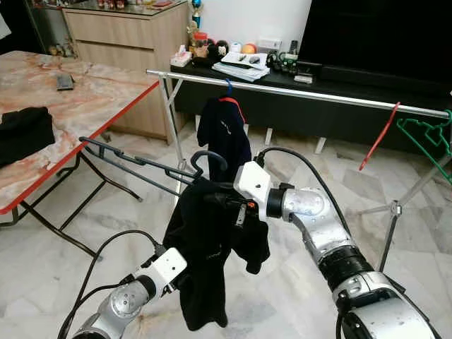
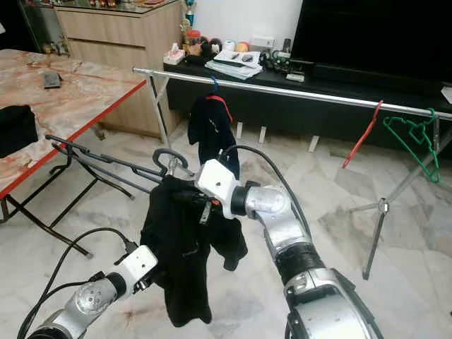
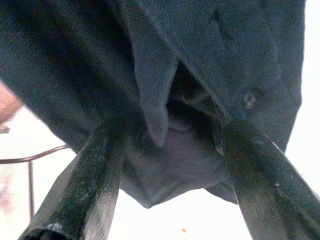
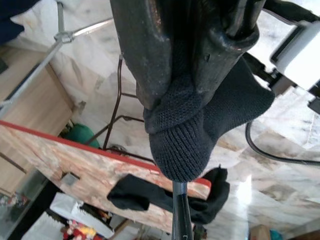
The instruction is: Hang hanger
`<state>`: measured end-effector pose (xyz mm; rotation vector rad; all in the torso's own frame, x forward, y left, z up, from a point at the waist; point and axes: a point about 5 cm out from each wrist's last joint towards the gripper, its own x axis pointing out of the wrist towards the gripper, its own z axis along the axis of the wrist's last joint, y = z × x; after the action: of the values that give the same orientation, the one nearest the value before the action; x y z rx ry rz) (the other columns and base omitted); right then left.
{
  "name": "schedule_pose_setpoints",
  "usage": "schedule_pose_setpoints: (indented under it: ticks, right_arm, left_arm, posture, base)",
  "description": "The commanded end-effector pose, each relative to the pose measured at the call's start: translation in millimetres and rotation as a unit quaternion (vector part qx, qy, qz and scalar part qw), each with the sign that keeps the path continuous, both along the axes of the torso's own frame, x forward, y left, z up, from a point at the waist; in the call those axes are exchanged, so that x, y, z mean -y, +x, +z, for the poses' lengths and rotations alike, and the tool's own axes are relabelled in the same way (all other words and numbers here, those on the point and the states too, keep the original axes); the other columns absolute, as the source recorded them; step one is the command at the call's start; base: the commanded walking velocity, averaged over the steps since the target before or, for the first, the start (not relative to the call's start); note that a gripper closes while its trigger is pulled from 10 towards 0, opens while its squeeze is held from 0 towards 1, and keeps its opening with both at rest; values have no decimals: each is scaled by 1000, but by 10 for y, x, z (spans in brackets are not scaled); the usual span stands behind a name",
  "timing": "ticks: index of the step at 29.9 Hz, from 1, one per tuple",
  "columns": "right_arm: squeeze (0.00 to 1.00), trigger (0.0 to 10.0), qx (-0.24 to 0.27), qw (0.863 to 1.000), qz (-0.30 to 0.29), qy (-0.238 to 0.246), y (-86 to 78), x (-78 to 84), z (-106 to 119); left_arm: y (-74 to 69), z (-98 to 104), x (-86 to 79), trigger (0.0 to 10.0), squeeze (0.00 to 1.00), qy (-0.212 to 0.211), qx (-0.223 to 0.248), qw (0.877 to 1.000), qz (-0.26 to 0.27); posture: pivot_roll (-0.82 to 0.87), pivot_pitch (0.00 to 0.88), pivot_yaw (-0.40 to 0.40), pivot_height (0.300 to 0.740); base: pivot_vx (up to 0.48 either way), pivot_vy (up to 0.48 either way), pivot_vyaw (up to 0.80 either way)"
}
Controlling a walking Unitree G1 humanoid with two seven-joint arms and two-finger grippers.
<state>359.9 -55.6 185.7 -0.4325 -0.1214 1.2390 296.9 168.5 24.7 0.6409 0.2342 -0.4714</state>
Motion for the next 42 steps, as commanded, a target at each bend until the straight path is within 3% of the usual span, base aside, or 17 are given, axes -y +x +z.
schedule_pose_setpoints:
  ticks: [1, 8, 10, 11, 12, 13, 14, 42]
  right_arm:
    - [0, 10000, 29, 999, 13, 14, 2, -67, 179]
    - [0, 10000, 30, 999, 17, 11, -6, -81, 176]
    - [0, 10000, 30, 999, 16, 11, -7, -81, 176]
    - [0, 10000, 30, 999, 16, 11, -7, -81, 175]
    - [0, 10000, 30, 999, 16, 11, -8, -81, 175]
    - [0, 10000, 30, 999, 16, 11, -8, -81, 175]
    - [0, 10000, 30, 999, 17, 11, -9, -82, 176]
    - [0, 10000, 32, 999, 13, 15, -3, -88, 193]
  left_arm:
    - [40, 36, -16, 10000, 0, 3, 17, 1000, 14]
    - [124, 117, -79, 10000, 0, 13, 54, 997, 52]
    - [136, 127, -83, 9451, 0, 16, 59, 997, 56]
    - [140, 128, -88, 6706, 0, 17, 60, 996, 59]
    - [146, 131, -95, 2118, 0, 19, 62, 996, 64]
    - [146, 131, -95, 2118, 0, 19, 62, 996, 64]
    - [151, 135, -102, 0, 0, 19, 65, 995, 69]
    - [161, 131, -51, 0, 0, 3, 68, 995, 69]
  posture:
    - [76, 16, -59, 740]
    - [73, 13, -61, 740]
    - [72, 13, -61, 740]
    - [73, 13, -62, 740]
    - [73, 13, -62, 740]
    - [73, 13, -62, 740]
    - [72, 13, -63, 740]
    - [73, 9, -63, 740]
  base:
    - [0, 0, 0]
    - [0, 0, 0]
    - [0, 0, 0]
    - [0, 0, 0]
    - [0, 0, 0]
    - [0, 0, 0]
    - [0, 0, 0]
    - [0, 0, 0]
